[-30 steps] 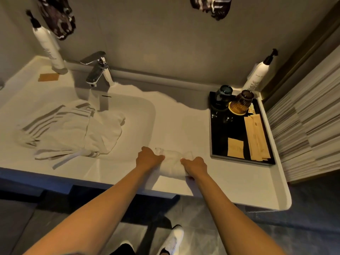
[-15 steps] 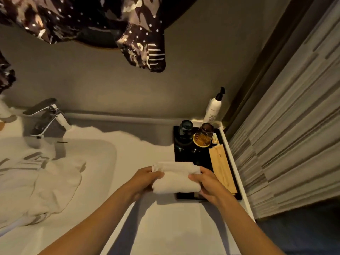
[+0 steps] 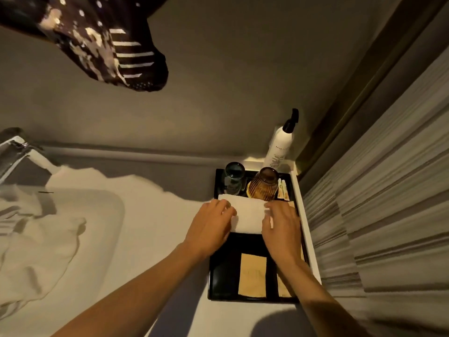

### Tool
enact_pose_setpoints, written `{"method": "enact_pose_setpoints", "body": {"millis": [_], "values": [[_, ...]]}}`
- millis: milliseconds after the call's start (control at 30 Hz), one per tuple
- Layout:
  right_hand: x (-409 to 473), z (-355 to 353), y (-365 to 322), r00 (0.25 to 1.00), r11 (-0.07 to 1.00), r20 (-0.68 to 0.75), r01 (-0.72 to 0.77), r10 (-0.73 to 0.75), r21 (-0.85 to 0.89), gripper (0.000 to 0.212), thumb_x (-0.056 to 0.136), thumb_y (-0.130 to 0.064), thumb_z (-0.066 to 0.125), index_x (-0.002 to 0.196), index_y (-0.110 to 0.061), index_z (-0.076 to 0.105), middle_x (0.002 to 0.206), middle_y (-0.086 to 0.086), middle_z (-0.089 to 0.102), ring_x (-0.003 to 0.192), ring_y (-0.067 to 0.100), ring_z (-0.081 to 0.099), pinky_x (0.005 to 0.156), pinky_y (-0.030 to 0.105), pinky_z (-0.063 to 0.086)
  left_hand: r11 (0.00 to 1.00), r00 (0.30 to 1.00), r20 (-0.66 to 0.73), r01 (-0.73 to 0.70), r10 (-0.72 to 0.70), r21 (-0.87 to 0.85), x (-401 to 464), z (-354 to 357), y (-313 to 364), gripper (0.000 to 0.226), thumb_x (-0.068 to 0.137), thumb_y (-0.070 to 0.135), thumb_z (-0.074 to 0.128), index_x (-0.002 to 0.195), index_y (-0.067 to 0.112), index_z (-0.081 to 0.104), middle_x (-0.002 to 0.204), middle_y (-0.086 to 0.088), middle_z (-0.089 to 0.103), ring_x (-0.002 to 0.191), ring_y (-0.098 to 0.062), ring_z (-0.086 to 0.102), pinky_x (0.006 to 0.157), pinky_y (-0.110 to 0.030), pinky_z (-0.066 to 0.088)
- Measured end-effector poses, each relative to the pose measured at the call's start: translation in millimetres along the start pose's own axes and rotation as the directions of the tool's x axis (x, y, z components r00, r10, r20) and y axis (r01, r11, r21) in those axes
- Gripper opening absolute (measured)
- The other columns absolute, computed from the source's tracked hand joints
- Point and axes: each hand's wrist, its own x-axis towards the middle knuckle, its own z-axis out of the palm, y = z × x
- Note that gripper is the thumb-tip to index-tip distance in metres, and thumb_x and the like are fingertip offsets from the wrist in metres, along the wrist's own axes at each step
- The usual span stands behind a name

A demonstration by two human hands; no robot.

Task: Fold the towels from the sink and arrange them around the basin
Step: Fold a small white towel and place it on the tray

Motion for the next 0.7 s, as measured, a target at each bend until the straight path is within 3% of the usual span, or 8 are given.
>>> {"method": "enact_pose_setpoints", "body": {"millis": [67,100,167,233,333,433,567,700], "values": [[-7,12,3,0.975,0.976,0.163,0.175,-0.153,-0.127,0.03,0.086,-0.014,0.055,0.114,-0.022,0.065,0.117,-0.004,0.063,0.108,0.018,0.055,0.09,0.036,0.047,0.993,0.982,0.161,-0.11,0.101,0.048,-6,13,1,0.043,0.085,0.023,0.062,0.127,0.018,0.059,0.135,-0.008,0.057,0.122,-0.028,0.053,0.104,-0.04,0.043],[-11,18,4,0.954,0.96,0.249,0.217,-0.169,-0.177,0.035,0.086,-0.015,0.055,0.119,-0.022,0.065,0.123,-0.003,0.064,0.114,0.019,0.055,0.095,0.037,0.045,0.993,0.968,0.234,-0.108,0.093,0.055,-8,17,2,0.049,0.091,0.025,0.056,0.139,0.018,0.05,0.148,-0.009,0.047,0.136,-0.028,0.043,0.114,-0.043,0.033],[-12,26,6,0.929,0.95,0.345,0.218,-0.133,-0.221,0.042,0.087,-0.018,0.055,0.129,-0.021,0.061,0.135,0.0,0.059,0.126,0.021,0.051,0.104,0.04,0.042,0.998,0.942,0.336,-0.047,0.027,0.05,-9,22,3,0.055,0.1,0.028,0.042,0.152,0.019,0.029,0.162,-0.005,0.023,0.15,-0.023,0.017,0.122,-0.043,0.009],[-9,24,-1,0.937,0.95,0.337,0.186,-0.094,-0.251,0.039,0.088,-0.019,0.055,0.126,-0.019,0.064,0.131,0.002,0.063,0.124,0.022,0.053,0.104,0.042,0.042,0.998,0.941,0.338,-0.046,0.031,0.037,-6,17,3,0.055,0.101,0.03,0.039,0.153,0.018,0.027,0.163,-0.004,0.021,0.151,-0.022,0.013,0.122,-0.043,0.003],[-2,16,-33,0.968,0.945,0.221,0.175,-0.115,-0.276,0.031,0.084,-0.02,0.055,0.11,-0.017,0.07,0.111,0.002,0.07,0.108,0.023,0.058,0.093,0.041,0.045,0.996,0.971,0.225,-0.071,0.083,-0.063,-9,-4,-6,0.045,0.098,0.028,0.045,0.141,0.014,0.047,0.149,-0.007,0.045,0.14,-0.025,0.036,0.119,-0.041,0.023],[1,24,-86,0.959,0.966,0.219,0.216,-0.182,-0.143,0.024,0.088,-0.017,0.054,0.107,-0.018,0.069,0.107,0.002,0.07,0.106,0.022,0.057,0.094,0.04,0.045,0.993,0.997,0.071,0.02,-0.011,-0.119,-30,-28,-37,0.03,0.099,0.032,0.045,0.119,0.016,0.06,0.121,-0.003,0.062,0.11,-0.022,0.056,0.098,-0.035,0.044],[-7,68,-175,0.922,0.955,0.27,0.296,-0.278,-0.027,0.023,0.093,-0.018,0.05,0.106,-0.018,0.069,0.106,0.001,0.071,0.103,0.021,0.059,0.093,0.038,0.046,0.946,0.951,0.049,0.308,-0.305,-0.099,-101,-62,-105,0.034,0.1,0.037,0.046,0.127,0.018,0.057,0.125,-0.002,0.062,0.106,-0.023,0.059,0.093,-0.036,0.048],[-33,116,-266,0.857,0.934,0.381,0.355,-0.346,0.05,0.023,0.093,-0.016,0.048,0.098,-0.014,0.071,0.095,0.004,0.073,0.085,0.023,0.063,0.08,0.039,0.053,0.875,0.865,0.137,0.482,-0.482,0.035,-200,-95,-183,0.03,0.096,0.029,0.05,0.121,0.018,0.061,0.119,-0.006,0.066,0.104,-0.025,0.059,0.089,-0.036,0.045]]}}
